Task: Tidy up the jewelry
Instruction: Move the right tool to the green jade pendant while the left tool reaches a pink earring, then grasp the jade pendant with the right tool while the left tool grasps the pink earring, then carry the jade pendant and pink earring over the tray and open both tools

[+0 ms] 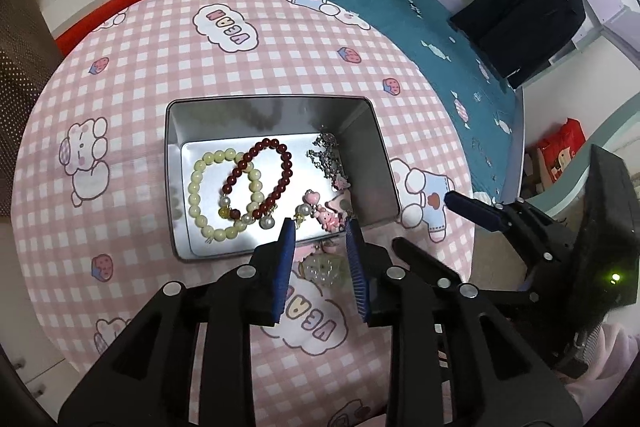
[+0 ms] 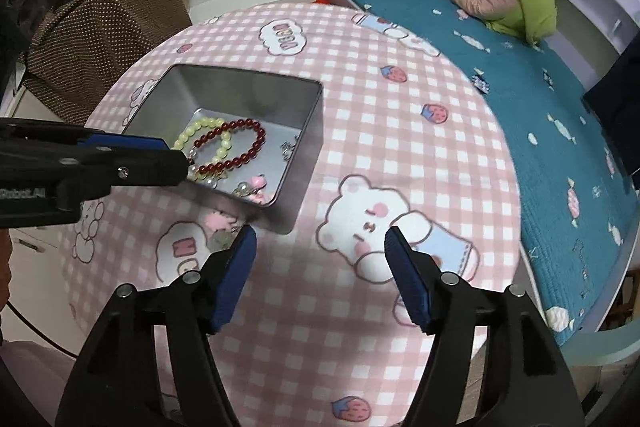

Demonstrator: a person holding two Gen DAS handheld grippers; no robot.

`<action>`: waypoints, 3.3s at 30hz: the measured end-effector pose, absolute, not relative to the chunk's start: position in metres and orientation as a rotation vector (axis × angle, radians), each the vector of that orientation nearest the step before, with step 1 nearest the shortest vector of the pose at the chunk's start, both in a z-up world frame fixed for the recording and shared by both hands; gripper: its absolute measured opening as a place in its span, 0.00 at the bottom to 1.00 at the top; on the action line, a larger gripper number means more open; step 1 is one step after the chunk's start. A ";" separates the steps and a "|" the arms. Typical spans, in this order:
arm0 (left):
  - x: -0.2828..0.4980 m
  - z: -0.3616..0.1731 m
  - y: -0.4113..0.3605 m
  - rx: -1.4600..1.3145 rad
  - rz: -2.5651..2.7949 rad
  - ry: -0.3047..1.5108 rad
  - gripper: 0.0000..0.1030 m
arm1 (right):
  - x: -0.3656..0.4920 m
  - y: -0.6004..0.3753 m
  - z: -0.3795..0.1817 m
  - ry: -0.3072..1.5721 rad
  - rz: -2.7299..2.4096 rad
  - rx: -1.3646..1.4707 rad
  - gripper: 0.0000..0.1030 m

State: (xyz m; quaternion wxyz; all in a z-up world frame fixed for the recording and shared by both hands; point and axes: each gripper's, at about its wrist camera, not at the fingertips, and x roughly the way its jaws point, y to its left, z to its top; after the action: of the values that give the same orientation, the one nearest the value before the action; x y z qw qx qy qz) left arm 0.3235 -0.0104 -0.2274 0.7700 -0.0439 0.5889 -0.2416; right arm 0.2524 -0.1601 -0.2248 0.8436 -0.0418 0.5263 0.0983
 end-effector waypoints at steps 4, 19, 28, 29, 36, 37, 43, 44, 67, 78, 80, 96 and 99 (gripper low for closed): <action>0.313 -0.224 -0.005 -0.082 -0.523 1.274 0.27 | 0.248 -0.153 -0.230 1.130 0.243 -0.074 0.63; 0.289 -0.248 0.020 -0.102 -0.431 1.355 0.44 | 0.242 -0.117 -0.254 1.142 0.393 -0.162 0.63; 0.289 -0.259 0.019 -0.142 -0.417 1.376 0.47 | 0.241 -0.106 -0.274 1.143 0.455 -0.212 0.28; 0.291 -0.261 0.015 -0.143 -0.418 1.378 0.47 | 0.241 -0.107 -0.275 1.141 0.458 -0.211 0.28; 0.301 -0.270 -0.007 -0.159 -0.432 1.385 0.47 | 0.230 -0.127 -0.273 1.155 0.421 -0.200 0.28; 0.303 -0.272 -0.011 -0.159 -0.432 1.390 0.47 | 0.228 -0.131 -0.273 1.159 0.407 -0.197 0.28; 0.313 -0.282 -0.029 -0.171 -0.406 1.387 0.46 | 0.225 -0.158 -0.274 1.181 0.322 -0.166 0.28; 0.314 -0.283 -0.031 -0.169 -0.395 1.386 0.46 | 0.224 -0.161 -0.274 1.183 0.315 -0.163 0.28; 0.308 -0.294 -0.033 -0.169 -0.341 1.407 0.06 | 0.217 -0.174 -0.275 1.188 0.318 -0.161 0.28; 0.297 -0.274 -0.031 -0.106 -0.381 1.357 0.04 | 0.219 -0.173 -0.274 1.195 0.295 -0.143 0.28; 0.296 -0.269 -0.030 -0.092 -0.382 1.346 0.04 | 0.220 -0.172 -0.273 1.191 0.294 -0.137 0.28; 0.269 -0.227 -0.005 -0.069 -0.396 1.237 0.04 | 0.211 -0.159 -0.242 1.089 0.278 -0.131 0.27; 0.265 -0.216 -0.004 -0.066 -0.407 1.210 0.04 | 0.209 -0.156 -0.231 1.056 0.274 -0.147 0.27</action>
State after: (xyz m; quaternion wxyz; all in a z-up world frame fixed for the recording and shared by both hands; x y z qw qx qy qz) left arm 0.2649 -0.0041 -0.2164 0.8026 -0.0306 0.5647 -0.1900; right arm 0.2093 -0.1558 -0.2310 0.8523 -0.0697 0.5018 0.1304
